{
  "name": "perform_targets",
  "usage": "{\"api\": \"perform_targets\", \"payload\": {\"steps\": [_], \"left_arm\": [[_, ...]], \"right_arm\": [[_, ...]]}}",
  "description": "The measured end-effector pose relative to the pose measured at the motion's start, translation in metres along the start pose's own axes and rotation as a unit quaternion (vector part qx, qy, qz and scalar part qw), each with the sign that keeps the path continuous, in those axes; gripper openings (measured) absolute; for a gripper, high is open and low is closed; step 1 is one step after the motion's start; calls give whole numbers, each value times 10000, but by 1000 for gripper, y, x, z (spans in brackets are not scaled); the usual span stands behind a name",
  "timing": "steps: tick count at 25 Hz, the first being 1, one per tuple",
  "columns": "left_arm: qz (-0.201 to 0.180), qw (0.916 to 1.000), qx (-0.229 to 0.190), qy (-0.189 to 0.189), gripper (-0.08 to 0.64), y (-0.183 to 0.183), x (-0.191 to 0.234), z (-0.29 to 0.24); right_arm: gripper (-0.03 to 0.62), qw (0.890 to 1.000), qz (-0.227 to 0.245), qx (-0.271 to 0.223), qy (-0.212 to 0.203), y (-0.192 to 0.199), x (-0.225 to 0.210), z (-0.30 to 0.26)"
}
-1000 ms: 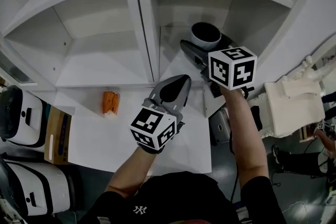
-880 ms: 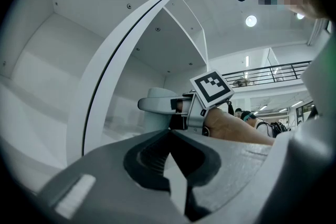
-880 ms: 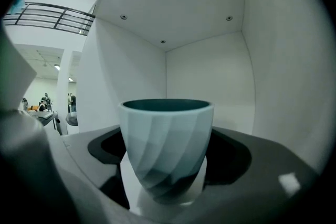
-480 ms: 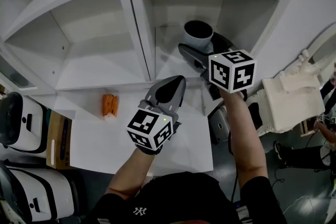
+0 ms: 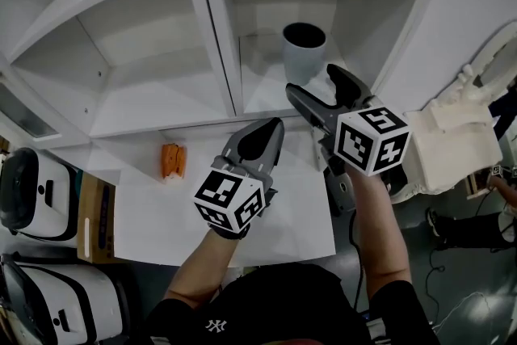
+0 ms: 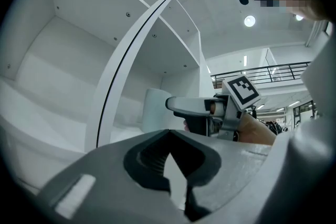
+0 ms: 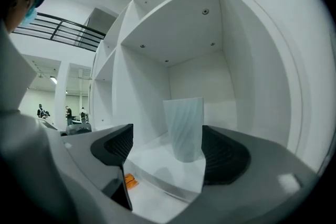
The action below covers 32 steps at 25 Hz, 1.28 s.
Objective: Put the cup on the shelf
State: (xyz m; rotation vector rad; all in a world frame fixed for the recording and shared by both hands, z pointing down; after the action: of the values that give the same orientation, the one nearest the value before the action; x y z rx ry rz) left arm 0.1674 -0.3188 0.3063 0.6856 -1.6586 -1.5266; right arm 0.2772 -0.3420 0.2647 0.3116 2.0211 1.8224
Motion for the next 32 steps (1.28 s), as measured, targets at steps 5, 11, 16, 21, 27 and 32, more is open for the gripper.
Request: {"api": "perform_targets", "payload": {"steps": [5, 11, 16, 21, 27, 32], "left_arm": [[9, 10000, 39, 34, 1, 2, 2, 19], [42, 9999, 72, 102, 0, 5, 3, 43], [65, 9999, 76, 82, 0, 6, 10, 69], [56, 9999, 78, 128, 0, 7, 12, 96], [66, 9997, 122, 199, 0, 11, 12, 127], [68, 9997, 116, 200, 0, 13, 14, 149]], "right_arm": [[343, 9998, -107, -134, -56, 14, 28, 7], [202, 9986, -363, -368, -68, 36, 60, 19], [136, 9983, -365, -459, -41, 50, 92, 23], [67, 9982, -358, -473, 2, 66, 124, 31], [23, 9980, -404, -487, 75, 80, 157, 40], [21, 9980, -433, -458, 85, 90, 179, 43]]}}
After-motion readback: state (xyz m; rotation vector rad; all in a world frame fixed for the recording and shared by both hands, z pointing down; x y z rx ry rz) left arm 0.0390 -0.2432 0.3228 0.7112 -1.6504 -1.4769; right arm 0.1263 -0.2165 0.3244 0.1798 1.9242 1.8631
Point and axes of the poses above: the fingertips, and each gripper's own axes: z backward along the fingers, x to its left, y out of its underside, the point moved 3 cm from there along z, backward along the fingers, and after that the axes turned 11 degrees about -y, right-handed, at the moved point
